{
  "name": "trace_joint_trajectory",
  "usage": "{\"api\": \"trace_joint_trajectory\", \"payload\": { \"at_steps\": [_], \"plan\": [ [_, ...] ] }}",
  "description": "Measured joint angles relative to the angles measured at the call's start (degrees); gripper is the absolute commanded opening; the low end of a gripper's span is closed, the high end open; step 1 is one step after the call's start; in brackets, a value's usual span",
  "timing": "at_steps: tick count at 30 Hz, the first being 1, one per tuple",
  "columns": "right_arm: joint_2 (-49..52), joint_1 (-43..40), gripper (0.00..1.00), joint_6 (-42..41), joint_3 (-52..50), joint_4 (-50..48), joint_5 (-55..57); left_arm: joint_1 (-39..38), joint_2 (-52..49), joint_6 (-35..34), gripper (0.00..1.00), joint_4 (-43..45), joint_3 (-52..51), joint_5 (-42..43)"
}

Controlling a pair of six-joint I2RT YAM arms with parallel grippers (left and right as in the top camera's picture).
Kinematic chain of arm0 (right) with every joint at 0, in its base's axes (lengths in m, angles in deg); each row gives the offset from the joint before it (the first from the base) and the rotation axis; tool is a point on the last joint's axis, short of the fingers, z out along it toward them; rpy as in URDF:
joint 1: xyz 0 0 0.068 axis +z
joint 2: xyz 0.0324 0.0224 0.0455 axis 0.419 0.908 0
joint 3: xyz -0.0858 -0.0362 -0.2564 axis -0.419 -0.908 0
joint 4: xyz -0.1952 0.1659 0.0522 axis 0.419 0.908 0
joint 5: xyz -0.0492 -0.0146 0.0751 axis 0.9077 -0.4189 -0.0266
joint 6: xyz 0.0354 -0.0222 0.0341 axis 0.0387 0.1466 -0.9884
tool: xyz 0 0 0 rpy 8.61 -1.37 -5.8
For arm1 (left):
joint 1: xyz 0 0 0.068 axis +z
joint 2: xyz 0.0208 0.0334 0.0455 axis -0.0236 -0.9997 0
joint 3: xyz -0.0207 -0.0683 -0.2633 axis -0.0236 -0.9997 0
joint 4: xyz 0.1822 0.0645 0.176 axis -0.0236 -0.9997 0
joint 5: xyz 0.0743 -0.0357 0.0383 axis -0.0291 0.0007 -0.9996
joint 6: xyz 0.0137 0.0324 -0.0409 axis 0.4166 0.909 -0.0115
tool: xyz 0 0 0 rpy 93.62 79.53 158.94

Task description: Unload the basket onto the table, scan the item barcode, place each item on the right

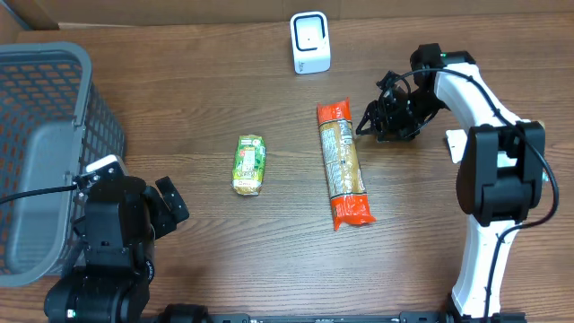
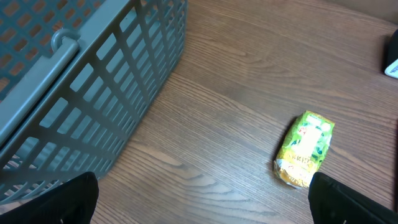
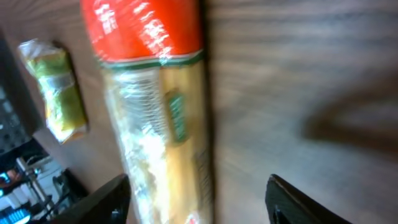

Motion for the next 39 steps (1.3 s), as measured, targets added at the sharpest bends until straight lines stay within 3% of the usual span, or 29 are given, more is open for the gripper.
{"api": "trace_joint_trajectory", "payload": {
  "at_steps": [10,25,28,30,31,33,37,39],
  "plan": [
    [-1.44,5.2,0.74,2.25,-5.84,0.46,1.99,0.0,0.0,0.0,1.0,0.02,0.0,0.0],
    [-5.75,6.88,0.76,-2.03,-17.62,-14.51,-1.01,0.0,0.0,0.0,1.0,0.02,0.0,0.02],
    [-7.23,8.46,0.65,-3.1,-19.82,-18.78,0.92,0.0,0.0,0.02,1.0,0.0,0.0,0.0],
    [-8.09,9.57,0.41,-4.33,-20.98,-20.46,3.78,0.0,0.0,0.0,1.0,0.0,0.0,0.0],
    [-8.31,10.01,0.24,-5.14,-21.24,-20.81,5.35,0.0,0.0,0.02,0.99,0.0,0.0,0.0],
    [-8.31,10.49,0.08,-6.08,-21.81,-21.4,6.43,0.0,0.0,0.0,1.0,0.0,0.0,0.0],
    [-8.72,10.16,0.1,-7.28,-21.94,-21.35,5.99,0.0,0.0,0.0,0.99,0.0,0.0,0.0],
    [-8.7,9.9,0.04,-7.41,-21.97,-21.27,5.55,0.0,0.0,0.0,1.0,0.0,0.0,0.0]
  ]
}}
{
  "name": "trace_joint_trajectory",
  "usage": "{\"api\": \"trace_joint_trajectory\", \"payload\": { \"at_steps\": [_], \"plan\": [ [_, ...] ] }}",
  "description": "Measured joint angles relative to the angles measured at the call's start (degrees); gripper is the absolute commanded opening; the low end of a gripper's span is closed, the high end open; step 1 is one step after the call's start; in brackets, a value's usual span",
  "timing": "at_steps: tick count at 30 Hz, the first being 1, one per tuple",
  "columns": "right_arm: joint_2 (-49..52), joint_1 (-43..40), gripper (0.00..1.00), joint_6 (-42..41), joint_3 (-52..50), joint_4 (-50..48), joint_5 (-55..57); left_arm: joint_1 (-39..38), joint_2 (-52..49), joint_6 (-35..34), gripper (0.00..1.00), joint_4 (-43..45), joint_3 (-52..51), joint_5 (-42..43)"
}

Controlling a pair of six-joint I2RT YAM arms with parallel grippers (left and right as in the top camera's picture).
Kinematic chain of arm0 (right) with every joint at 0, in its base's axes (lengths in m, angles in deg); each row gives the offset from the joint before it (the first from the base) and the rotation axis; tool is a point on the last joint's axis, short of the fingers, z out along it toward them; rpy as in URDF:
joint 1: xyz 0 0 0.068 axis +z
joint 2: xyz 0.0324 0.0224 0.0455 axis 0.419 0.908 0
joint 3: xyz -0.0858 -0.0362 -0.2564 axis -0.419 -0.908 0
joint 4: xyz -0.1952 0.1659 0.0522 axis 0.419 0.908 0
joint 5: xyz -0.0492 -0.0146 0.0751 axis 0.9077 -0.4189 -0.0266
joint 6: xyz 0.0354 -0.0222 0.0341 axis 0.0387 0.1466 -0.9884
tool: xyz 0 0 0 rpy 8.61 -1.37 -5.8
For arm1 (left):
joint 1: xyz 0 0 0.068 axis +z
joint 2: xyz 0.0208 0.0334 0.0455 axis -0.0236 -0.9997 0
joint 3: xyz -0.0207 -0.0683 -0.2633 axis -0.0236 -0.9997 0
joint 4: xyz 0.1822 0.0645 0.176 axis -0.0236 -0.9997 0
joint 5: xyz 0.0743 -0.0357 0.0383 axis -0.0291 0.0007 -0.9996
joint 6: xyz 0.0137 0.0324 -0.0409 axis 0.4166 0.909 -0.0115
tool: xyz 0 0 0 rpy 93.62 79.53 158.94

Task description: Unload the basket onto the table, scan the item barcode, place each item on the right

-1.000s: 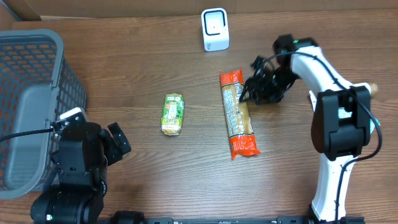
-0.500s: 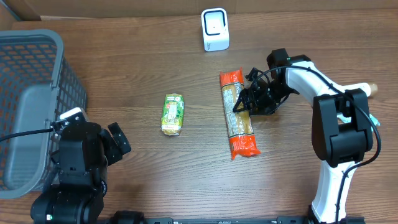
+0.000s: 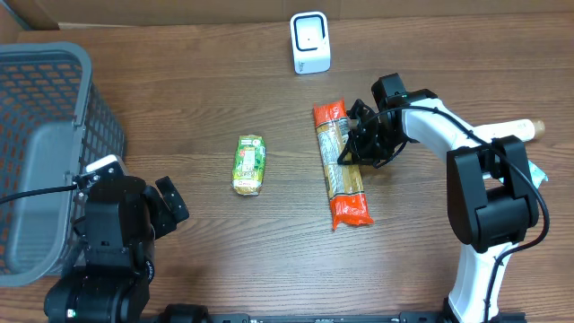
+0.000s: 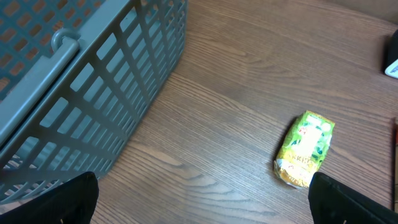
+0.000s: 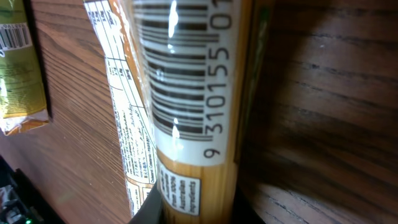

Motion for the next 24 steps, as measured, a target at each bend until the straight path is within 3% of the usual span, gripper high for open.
{"api": "trace_joint_trajectory", "payload": {
  "at_steps": [4,11,17,24],
  "plan": [
    [0.44,-0.72,0.04,0.02,0.66,1.64,-0.9,0.0,0.02,0.02,1.0,0.02,0.0,0.0],
    [1.97,-1.97,0.04,0.59,8.96,14.16,6.12,0.0,0.0,0.0,0.99,0.0,0.0,0.0],
    [0.74,1.51,0.04,-3.78,15.26,19.87,26.62,0.0,0.0,0.02,1.0,0.0,0.0,0.0],
    [0.07,14.69,0.04,-12.85,15.19,20.87,50.16,0.0,0.0,0.02,0.99,0.02,0.0,0.02]
  ]
}}
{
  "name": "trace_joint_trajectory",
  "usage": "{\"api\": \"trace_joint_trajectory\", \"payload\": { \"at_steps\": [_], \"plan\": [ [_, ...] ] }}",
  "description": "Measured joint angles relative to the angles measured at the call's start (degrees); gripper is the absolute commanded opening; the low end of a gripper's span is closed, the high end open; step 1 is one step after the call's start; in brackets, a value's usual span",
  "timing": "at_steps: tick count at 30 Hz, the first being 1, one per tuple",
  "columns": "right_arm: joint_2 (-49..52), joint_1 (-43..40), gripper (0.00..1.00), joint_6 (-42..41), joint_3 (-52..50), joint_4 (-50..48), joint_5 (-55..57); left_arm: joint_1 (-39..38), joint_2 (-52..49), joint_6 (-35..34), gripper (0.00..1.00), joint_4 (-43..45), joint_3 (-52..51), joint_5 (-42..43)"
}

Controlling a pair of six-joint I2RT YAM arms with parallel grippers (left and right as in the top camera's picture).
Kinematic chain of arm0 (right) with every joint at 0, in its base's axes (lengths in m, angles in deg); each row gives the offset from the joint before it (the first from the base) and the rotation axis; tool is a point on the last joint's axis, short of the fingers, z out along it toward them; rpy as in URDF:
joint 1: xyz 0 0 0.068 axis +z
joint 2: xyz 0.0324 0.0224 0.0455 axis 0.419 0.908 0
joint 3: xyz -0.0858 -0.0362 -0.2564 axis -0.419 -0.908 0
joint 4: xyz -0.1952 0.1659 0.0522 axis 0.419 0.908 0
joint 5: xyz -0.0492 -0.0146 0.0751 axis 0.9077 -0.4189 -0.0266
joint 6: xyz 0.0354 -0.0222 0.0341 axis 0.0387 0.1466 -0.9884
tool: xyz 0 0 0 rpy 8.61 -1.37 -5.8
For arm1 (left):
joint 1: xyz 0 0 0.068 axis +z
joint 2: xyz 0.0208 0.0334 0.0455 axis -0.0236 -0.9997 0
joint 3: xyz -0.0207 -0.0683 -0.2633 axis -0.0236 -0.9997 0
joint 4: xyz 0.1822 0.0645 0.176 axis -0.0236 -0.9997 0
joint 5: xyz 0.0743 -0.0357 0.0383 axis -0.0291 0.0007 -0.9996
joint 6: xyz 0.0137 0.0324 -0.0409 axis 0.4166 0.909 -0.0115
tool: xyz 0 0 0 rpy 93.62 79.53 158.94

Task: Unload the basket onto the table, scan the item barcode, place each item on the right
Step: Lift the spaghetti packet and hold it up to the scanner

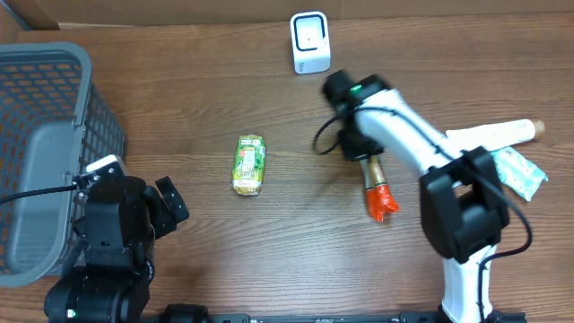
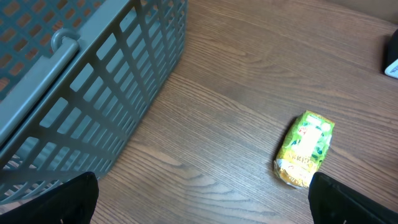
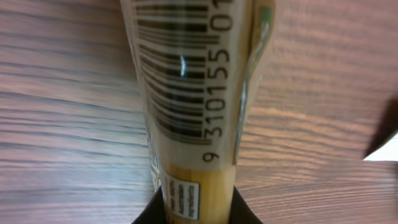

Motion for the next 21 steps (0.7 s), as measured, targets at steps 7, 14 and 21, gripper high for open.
{"api": "trace_joint_trajectory", "payload": {
  "at_steps": [7,14,21],
  "plan": [
    [0.0,8.26,0.56,-2.75,-1.4,-0.96,5.62,0.0,0.0,-0.02,0.99,-0.02,0.0,0.0],
    [0.0,9.14,0.8,-3.19,-1.42,-1.4,3.45,0.0,0.0,0.0,0.99,-0.02,0.0,-0.02],
    [0.0,2.75,0.86,1.57,-1.42,-1.38,-7.96,0.0,0.0,-0.02,1.0,-0.02,0.0,-0.02]
  ]
}}
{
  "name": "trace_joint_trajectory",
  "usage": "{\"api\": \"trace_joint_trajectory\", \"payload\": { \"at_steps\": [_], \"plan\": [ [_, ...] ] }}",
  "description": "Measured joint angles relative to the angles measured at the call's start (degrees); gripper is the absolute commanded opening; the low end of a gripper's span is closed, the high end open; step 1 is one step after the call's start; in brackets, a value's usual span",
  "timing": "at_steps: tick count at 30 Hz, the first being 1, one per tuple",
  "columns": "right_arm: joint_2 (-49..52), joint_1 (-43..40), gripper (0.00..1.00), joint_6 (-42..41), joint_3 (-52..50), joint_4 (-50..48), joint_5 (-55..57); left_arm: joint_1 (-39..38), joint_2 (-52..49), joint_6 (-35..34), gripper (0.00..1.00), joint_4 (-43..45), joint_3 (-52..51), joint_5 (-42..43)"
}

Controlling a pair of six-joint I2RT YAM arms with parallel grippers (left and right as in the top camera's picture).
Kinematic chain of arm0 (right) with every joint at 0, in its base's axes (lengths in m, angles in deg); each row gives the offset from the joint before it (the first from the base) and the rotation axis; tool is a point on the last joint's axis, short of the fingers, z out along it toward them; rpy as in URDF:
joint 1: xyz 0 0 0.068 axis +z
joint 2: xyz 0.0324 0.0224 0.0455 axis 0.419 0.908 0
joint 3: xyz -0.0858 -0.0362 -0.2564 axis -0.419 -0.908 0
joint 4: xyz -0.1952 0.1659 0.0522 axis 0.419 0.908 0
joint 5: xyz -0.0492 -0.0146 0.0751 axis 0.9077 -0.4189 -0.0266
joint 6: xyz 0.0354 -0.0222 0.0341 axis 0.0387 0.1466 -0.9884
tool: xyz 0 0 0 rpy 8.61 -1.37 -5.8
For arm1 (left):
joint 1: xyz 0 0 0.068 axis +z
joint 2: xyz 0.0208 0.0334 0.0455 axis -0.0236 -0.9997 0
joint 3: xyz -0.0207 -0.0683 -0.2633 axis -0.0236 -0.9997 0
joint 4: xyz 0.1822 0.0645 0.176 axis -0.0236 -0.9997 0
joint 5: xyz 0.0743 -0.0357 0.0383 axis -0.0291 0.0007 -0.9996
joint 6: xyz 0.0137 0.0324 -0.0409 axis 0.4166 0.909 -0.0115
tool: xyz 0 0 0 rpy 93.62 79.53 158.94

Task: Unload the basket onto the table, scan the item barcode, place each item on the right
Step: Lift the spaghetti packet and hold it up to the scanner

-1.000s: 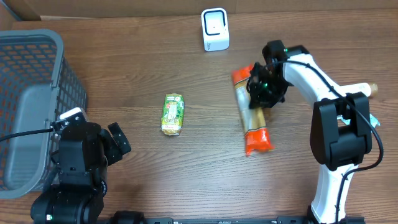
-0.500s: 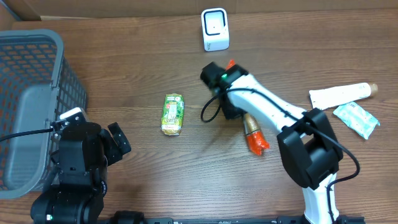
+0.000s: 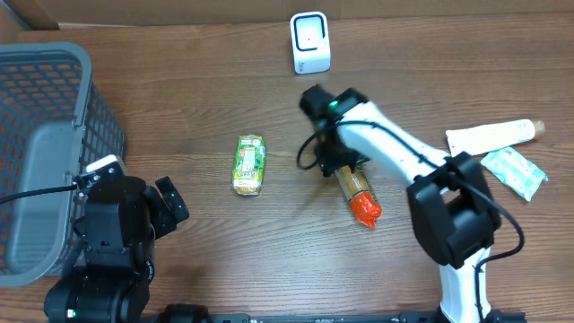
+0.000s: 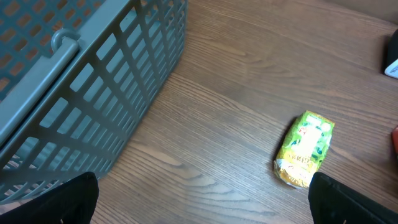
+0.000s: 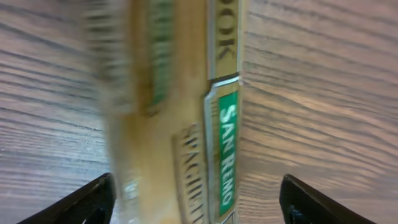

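Observation:
The spaghetti packet (image 3: 353, 188), yellow with a red end, lies slanted in the middle of the table, below the white scanner (image 3: 310, 42) at the far edge. My right gripper (image 3: 335, 161) stands open over the packet's upper end. In the right wrist view the blurred spaghetti packet (image 5: 177, 124) shows its green label strip between the spread fingers (image 5: 102, 200) of the right gripper (image 5: 199, 202). No barcode shows there. My left gripper (image 3: 169, 208) rests open at the front left; in its own view the left gripper (image 4: 208, 205) holds nothing.
A green snack packet (image 3: 249, 164) lies left of the spaghetti, also seen as the green packet (image 4: 305, 148). A grey mesh basket (image 3: 54, 81) fills the left side. A white tube (image 3: 493, 136) and a pale blue sachet (image 3: 516, 172) lie at the right.
My right gripper was shut on the spaghetti packet with the barcode facing its camera. Now its fingers are spread open, the packet sits slightly further left, and the label side shows instead.
First my right gripper was open to the right of the spaghetti packet lying mid-table. Then it was shut on the packet at its barcode. Then it held the packet turned and shifted below the scanner. Now it is open around it. The left arm never moved.

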Motion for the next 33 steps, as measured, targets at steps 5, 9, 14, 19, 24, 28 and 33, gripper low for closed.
{"api": "trace_joint_trajectory", "payload": {
  "at_steps": [5,9,14,19,24,28,33],
  "plan": [
    [0.0,-6.75,0.87,5.09,-0.26,-0.35,-11.87,0.0,0.0,0.0,1.0,0.0,0.0,0.0],
    [0.0,-9.31,0.87,7.37,-3.02,-2.32,-17.66,0.0,0.0,0.0,0.99,0.02,0.0,0.02],
    [-0.26,-9.07,0.74,8.35,-8.55,-5.55,-19.96,0.0,0.0,0.02,1.0,-0.02,0.0,0.02],
    [-0.83,-9.09,0.13,9.09,-9.88,-7.02,-21.46,0.0,0.0,0.0,0.99,0.02,0.0,0.0],
    [-2.03,-9.64,0.04,9.2,-9.84,-6.67,-22.75,0.0,0.0,0.02,1.0,0.0,0.0,0.02],
    [-1.99,-9.9,0.04,9.18,-9.35,-5.95,-23.21,0.0,0.0,0.0,1.0,0.0,0.0,0.02],
    [-1.88,-9.94,0.04,9.2,-6.84,-4.28,-22.56,0.0,0.0,0.02,1.0,0.0,0.0,0.0]
  ]
}}
